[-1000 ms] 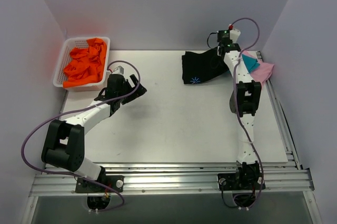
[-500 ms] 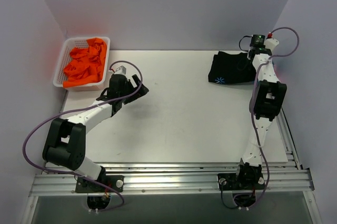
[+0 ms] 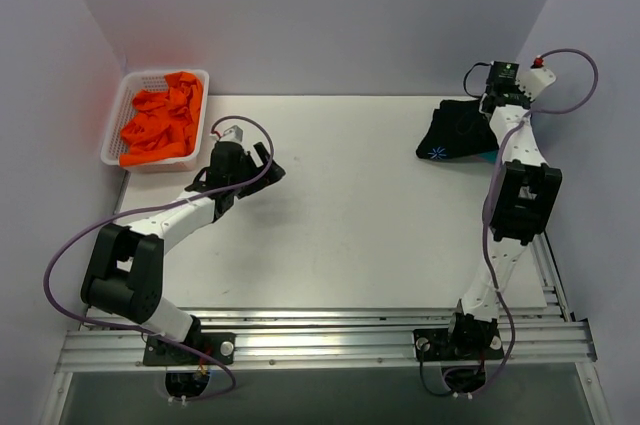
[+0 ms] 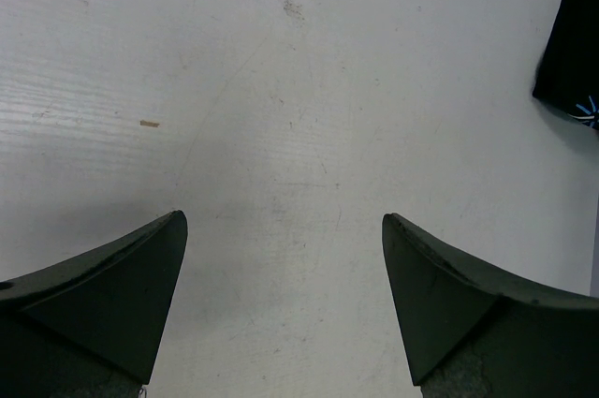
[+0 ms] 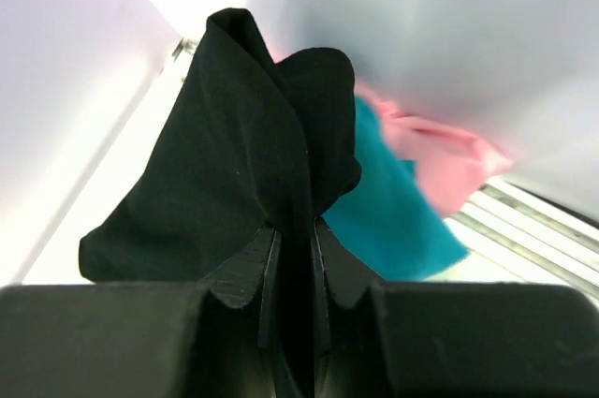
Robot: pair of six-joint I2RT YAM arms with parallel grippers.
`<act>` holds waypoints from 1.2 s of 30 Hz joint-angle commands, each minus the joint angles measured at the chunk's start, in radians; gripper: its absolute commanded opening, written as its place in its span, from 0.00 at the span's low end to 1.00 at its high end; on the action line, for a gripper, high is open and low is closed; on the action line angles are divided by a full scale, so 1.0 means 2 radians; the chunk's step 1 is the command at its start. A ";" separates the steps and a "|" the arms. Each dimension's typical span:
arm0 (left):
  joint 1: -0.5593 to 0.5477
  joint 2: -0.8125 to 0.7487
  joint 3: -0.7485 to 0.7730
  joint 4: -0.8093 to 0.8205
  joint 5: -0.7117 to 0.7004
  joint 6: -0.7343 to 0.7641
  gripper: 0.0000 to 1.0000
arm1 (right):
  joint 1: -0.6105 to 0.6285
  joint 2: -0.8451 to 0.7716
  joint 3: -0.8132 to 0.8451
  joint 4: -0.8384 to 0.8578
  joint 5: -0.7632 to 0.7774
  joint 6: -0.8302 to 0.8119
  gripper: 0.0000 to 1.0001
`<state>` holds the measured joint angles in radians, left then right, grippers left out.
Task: Fold and stack the t-shirts
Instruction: Neatly place the folded tshirt to the corner
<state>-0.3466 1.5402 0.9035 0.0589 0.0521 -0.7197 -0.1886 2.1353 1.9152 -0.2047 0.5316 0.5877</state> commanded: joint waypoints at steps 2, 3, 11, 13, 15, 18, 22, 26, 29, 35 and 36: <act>-0.005 -0.002 0.013 0.019 -0.004 0.009 0.94 | -0.016 -0.064 -0.043 0.044 0.080 0.024 0.00; -0.005 -0.002 0.012 0.019 -0.004 0.009 0.94 | -0.021 -0.066 -0.051 0.042 0.082 0.038 0.00; -0.006 -0.002 0.014 0.020 0.006 0.010 0.94 | -0.061 -0.043 -0.122 0.033 0.056 0.086 0.12; -0.005 -0.004 0.013 0.020 0.008 0.010 0.94 | -0.064 -0.031 -0.122 0.023 0.040 0.097 0.73; -0.006 -0.006 0.012 0.020 0.008 0.011 0.94 | -0.065 -0.016 -0.122 0.007 0.033 0.103 0.99; -0.006 -0.011 0.011 0.019 0.008 0.011 0.94 | -0.065 -0.019 -0.139 0.011 0.027 0.104 1.00; -0.006 -0.017 0.008 0.020 0.007 0.012 0.94 | -0.061 -0.057 -0.180 0.021 0.033 0.107 1.00; -0.005 -0.024 0.007 0.017 0.000 0.015 0.94 | -0.048 -0.137 -0.233 0.020 0.036 0.113 1.00; -0.006 -0.035 0.005 0.008 -0.010 0.019 0.94 | -0.011 -0.194 -0.279 0.006 0.053 0.121 1.00; -0.005 -0.061 0.002 -0.007 -0.021 0.025 0.94 | 0.172 -0.274 -0.364 0.026 0.115 0.096 1.00; -0.005 -0.064 0.002 -0.013 -0.034 0.027 0.94 | 0.192 -0.277 -0.370 0.026 0.115 0.089 1.00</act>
<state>-0.3546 1.4662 0.9035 0.0429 0.0288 -0.6930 0.0666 1.6161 1.2304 -0.1375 0.6777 0.7952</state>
